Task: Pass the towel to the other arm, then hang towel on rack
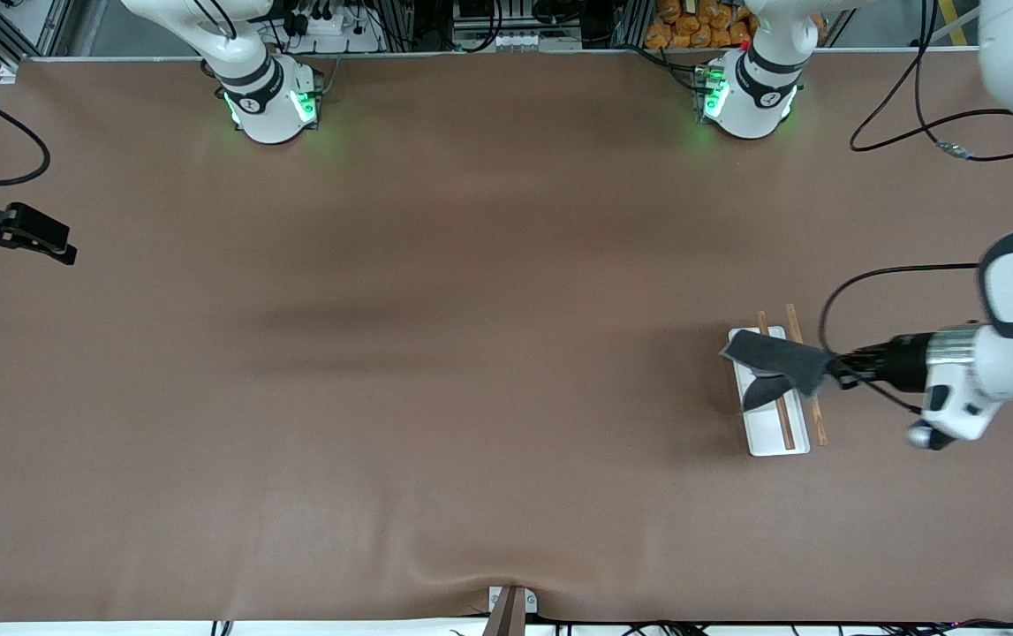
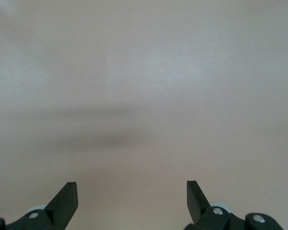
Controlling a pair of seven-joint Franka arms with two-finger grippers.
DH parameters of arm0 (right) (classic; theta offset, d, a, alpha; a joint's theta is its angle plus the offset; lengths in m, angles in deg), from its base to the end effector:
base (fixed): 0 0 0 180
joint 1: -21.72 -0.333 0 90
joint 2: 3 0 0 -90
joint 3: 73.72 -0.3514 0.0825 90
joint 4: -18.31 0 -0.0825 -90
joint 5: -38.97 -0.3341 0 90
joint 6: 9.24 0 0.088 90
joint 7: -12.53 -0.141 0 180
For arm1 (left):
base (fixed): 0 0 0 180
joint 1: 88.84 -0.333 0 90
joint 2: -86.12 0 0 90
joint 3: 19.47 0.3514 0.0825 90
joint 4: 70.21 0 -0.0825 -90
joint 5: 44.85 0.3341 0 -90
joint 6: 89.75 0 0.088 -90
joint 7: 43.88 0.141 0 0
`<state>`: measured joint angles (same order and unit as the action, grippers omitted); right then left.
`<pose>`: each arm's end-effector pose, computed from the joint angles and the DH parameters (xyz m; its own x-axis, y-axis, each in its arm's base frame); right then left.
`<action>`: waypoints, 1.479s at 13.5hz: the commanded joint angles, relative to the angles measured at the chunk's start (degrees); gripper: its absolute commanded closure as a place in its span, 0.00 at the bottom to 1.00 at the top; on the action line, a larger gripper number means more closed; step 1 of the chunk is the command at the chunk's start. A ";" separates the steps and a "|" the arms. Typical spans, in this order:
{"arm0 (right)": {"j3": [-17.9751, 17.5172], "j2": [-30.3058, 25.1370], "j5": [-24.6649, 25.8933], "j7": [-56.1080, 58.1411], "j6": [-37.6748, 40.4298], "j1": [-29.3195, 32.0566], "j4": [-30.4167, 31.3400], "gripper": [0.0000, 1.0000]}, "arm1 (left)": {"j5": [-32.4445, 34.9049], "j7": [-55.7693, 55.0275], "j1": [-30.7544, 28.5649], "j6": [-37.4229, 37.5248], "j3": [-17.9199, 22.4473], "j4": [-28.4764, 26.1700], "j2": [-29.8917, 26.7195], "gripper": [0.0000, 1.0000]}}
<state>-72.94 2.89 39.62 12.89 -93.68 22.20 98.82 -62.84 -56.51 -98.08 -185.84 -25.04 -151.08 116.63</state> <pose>0.5294 -0.0129 0.6335 0.9993 -0.0168 -0.0343 -0.0163 -0.9998 0.0125 0.6415 0.0125 0.3989 0.8954 0.2939 -0.3345 0.3893 -0.8814 0.2677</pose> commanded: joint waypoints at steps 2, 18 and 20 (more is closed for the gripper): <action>-0.70 -2.27 -3.89 1.93 2.45 2.86 -0.10 0.00 | 0.42 2.96 -2.97 1.25 -0.59 0.09 1.74 1.00; -0.96 -7.47 0.05 1.75 -4.34 1.72 5.18 0.00 | -1.87 9.55 -7.81 0.64 -0.76 0.35 5.87 0.29; -0.87 -7.47 0.05 1.75 -4.34 1.89 4.48 0.00 | -2.40 9.20 -7.90 0.73 -0.76 0.27 5.61 0.00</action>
<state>-73.70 -4.18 38.75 14.14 -98.47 23.94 104.28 -64.23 -47.50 -105.57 -185.33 -25.48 -151.41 122.14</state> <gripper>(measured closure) 0.000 0.634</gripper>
